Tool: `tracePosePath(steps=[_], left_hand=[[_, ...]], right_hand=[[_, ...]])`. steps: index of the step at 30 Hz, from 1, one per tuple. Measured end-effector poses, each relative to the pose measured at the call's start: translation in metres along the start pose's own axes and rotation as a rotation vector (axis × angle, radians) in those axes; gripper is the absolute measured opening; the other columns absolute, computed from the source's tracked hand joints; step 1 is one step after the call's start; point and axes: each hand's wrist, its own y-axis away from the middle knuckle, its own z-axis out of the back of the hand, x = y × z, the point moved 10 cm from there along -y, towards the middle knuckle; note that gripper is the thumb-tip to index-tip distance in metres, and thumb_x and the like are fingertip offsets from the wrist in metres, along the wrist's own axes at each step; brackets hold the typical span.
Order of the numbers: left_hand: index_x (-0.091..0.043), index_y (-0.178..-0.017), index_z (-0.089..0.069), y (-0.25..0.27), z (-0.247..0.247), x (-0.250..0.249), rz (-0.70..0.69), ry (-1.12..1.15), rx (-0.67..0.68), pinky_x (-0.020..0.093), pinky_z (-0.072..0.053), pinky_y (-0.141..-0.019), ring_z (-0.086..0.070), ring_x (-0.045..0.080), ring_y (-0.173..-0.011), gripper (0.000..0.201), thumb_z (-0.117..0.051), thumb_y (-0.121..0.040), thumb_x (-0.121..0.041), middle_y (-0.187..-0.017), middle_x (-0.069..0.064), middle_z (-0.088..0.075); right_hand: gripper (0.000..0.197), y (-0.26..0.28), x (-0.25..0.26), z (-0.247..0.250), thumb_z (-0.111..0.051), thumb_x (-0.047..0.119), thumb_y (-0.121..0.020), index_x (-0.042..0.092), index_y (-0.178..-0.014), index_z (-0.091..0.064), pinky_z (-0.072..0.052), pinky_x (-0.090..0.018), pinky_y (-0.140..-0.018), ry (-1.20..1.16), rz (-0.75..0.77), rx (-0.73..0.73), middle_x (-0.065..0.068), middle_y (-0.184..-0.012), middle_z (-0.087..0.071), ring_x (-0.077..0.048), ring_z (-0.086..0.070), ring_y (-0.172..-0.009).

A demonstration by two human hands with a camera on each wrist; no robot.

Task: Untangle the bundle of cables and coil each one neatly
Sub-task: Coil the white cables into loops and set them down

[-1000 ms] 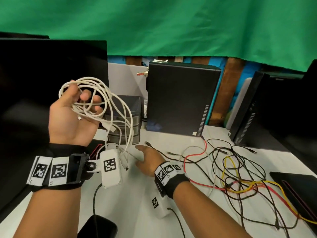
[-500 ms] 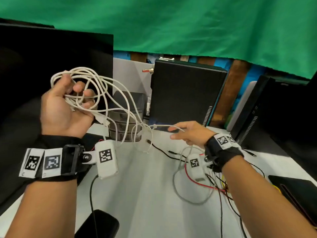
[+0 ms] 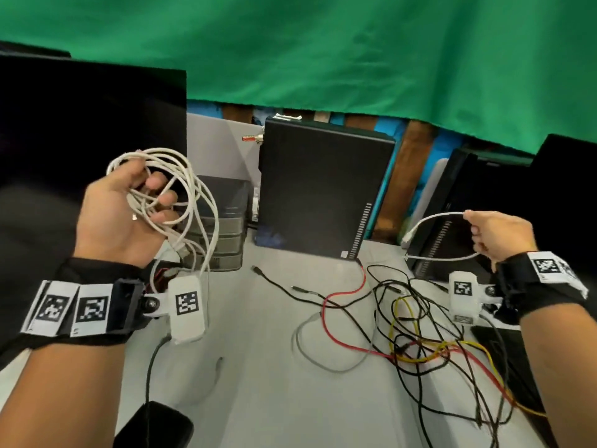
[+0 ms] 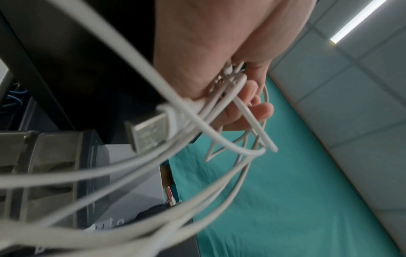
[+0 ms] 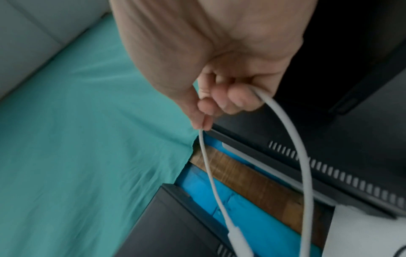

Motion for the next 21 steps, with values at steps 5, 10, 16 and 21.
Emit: tracePosePath(steps=[5,10,16,21], left_hand=[[-0.021,-0.066,-0.056,0.008,-0.04,0.027,0.071,-0.017,0.13,0.013,-0.025,-0.04,-0.041,0.007,-0.053,0.037,-0.041,-0.099,-0.03,-0.066,-0.007,-0.04],[-0.02,-0.06,-0.057,0.018,-0.07,0.053,0.096,-0.099,0.219,0.019,-0.031,-0.046,-0.048,0.011,-0.056,0.045,-0.038,-0.1,-0.024,-0.065,-0.003,-0.047],[-0.013,-0.086,-0.062,0.024,-0.08,0.075,0.107,-0.252,0.248,0.026,-0.039,-0.052,-0.054,0.016,-0.066,0.019,-0.05,-0.097,-0.022,-0.074,0.001,-0.053],[-0.017,-0.082,-0.063,0.024,-0.078,0.069,0.083,-0.249,0.304,0.031,-0.04,-0.06,-0.056,0.018,-0.07,0.019,-0.057,-0.092,-0.033,-0.079,0.002,-0.057]], right_hand=[[0.031,0.01,0.001,0.013,-0.072,0.037,-0.087,0.02,-0.113,-0.071,-0.051,-0.039,-0.097,0.503,0.084,-0.195,-0.012,-0.119,-0.068,-0.028,-0.057,-0.115],[0.019,0.089,0.041,-0.088,-0.075,0.027,-0.086,0.017,-0.103,-0.074,-0.056,-0.033,-0.088,0.275,0.402,0.221,-0.002,-0.097,-0.074,-0.017,-0.07,-0.096],[0.009,0.207,0.078,-0.177,-0.074,0.019,-0.088,0.022,-0.097,-0.073,-0.054,-0.019,-0.073,-0.03,0.482,0.721,0.001,-0.092,-0.076,-0.011,-0.073,-0.086],[0.016,0.226,0.07,-0.201,-0.077,0.012,-0.084,0.008,-0.098,-0.072,-0.057,-0.019,-0.069,0.098,0.467,0.846,-0.01,-0.086,-0.075,-0.014,-0.072,-0.075]])
